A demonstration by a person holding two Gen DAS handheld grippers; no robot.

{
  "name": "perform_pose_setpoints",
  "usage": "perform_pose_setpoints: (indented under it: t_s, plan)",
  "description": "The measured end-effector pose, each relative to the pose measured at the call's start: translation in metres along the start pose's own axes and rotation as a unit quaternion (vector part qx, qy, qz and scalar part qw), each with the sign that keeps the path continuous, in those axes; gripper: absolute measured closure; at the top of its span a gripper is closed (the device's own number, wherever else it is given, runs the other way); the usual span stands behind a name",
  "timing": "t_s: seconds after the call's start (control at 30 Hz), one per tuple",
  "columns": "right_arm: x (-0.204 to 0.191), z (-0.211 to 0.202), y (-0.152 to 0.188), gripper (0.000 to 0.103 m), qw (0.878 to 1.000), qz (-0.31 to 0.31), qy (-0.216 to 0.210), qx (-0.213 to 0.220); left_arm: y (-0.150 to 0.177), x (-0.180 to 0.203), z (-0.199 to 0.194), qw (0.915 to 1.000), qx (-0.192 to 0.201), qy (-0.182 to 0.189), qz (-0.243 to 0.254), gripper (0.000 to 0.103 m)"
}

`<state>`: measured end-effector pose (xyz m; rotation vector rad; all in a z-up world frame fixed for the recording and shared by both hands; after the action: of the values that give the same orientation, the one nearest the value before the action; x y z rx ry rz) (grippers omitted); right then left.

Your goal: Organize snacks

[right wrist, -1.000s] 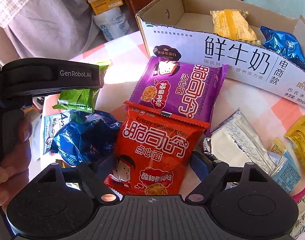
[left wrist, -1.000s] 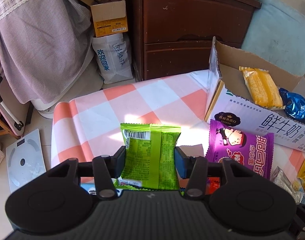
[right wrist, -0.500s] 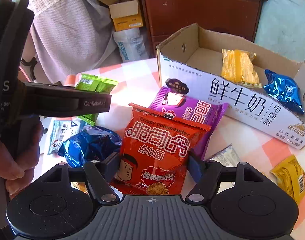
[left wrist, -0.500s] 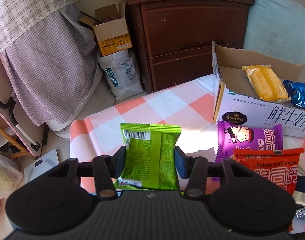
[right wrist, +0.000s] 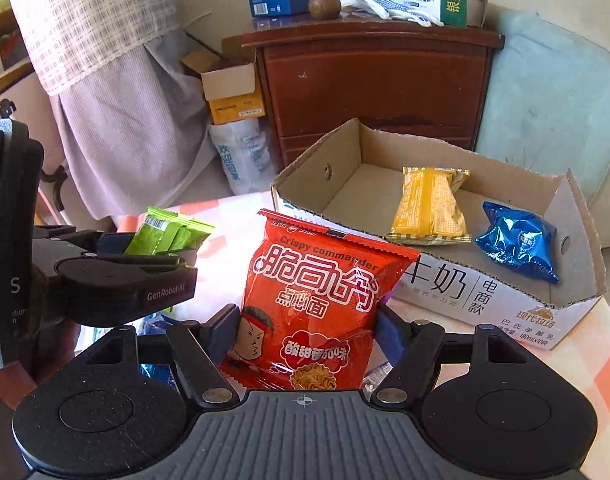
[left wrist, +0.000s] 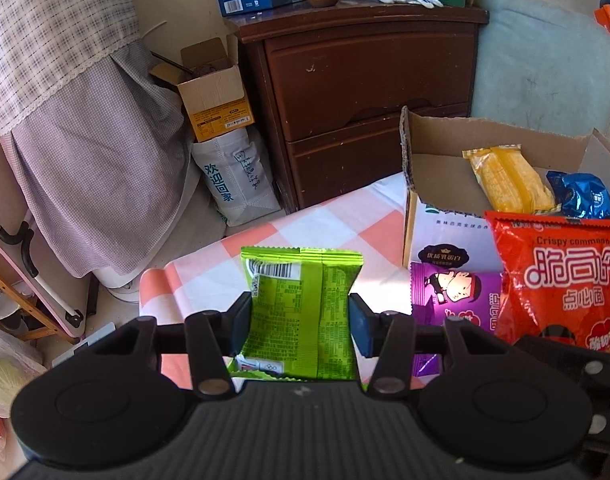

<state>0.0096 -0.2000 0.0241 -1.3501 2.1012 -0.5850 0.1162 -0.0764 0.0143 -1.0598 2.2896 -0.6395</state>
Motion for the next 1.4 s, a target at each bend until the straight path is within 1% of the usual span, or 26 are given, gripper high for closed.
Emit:
perform_pose_setpoints:
  t_s: [0.33, 0.63, 0.93, 1.13, 1.4]
  plan:
    - [0.014, -0.013, -0.013, 0.031, 1.000, 0.012, -0.017, 0.021, -0.013, 0.000, -0.013, 0.9997, 0.024, 0.000, -0.009, 0.054]
    - [0.035, -0.027, -0.030, 0.031, 0.998, 0.025, -0.010, 0.051, -0.031, 0.013, -0.025, 0.9986, 0.052, 0.002, -0.007, 0.054]
    - [0.060, -0.040, -0.043, 0.031, 0.996, 0.034, 0.011, 0.081, -0.053, 0.036, -0.031, 0.9965, 0.074, 0.035, -0.013, 0.054]
    - [0.083, -0.048, -0.054, 0.031, 0.993, 0.051, 0.032, 0.103, -0.069, 0.054, -0.030, 0.9951, 0.092, 0.037, 0.000, 0.054]
    - [0.116, -0.044, -0.067, 0.031, 0.986, 0.090, 0.070, 0.119, -0.084, 0.081, -0.021, 0.9947, 0.090, 0.049, 0.011, 0.054]
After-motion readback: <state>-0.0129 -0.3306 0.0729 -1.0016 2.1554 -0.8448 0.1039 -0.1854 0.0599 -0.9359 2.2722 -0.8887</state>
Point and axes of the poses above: each gripper's, at about its wrist camera, not at the fingertips, and z roughly the way its jaws point, x to its right, y to its underside, the point moved 5 cm from there along z, roughly the way its jaws point, and after that the axes turned 10 degrees about z, right-handed, at the moved point
